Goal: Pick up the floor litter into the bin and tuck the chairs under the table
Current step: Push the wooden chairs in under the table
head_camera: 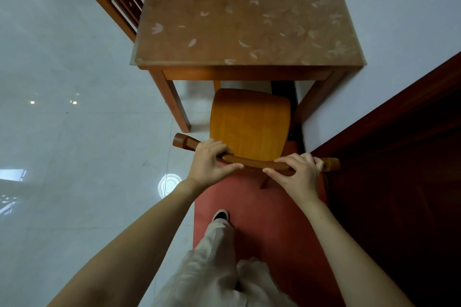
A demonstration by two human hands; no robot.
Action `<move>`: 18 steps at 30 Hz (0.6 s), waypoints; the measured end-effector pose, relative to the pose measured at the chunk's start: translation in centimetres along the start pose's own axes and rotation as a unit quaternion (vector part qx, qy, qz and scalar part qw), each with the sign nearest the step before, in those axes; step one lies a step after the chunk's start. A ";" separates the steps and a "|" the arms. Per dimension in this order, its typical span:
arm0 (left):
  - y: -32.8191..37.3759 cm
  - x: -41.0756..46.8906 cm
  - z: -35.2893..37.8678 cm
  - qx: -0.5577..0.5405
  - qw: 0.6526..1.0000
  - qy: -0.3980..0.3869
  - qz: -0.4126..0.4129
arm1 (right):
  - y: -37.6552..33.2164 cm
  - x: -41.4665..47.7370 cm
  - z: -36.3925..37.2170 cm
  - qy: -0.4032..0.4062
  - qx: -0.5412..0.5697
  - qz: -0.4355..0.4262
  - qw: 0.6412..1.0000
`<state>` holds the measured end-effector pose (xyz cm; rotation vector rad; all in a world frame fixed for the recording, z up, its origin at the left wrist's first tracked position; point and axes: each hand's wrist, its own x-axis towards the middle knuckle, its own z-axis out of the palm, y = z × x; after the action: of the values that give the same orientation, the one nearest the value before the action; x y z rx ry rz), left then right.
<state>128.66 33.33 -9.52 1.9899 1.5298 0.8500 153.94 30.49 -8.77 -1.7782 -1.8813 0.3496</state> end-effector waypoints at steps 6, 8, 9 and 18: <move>-1.5 2.6 -1.6 -0.006 1.000 -0.017 0.020 | -1.5 1.5 1.2 0.009 -0.004 0.021 1.000; -2.3 3.8 -2.5 -0.014 0.999 -0.024 0.029 | -2.2 2.2 2.0 0.010 -0.007 0.027 1.000; -2.7 4.3 -2.8 -0.014 0.999 -0.022 0.035 | -2.4 2.6 2.3 0.010 -0.008 0.029 0.999; -4.4 8.3 -3.4 -0.007 0.999 -0.025 0.048 | -3.1 6.2 3.3 0.011 -0.022 0.047 0.999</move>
<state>124.78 42.49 -8.74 2.0732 1.4070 0.8405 149.62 36.75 -8.68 -1.8960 -1.8071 0.3240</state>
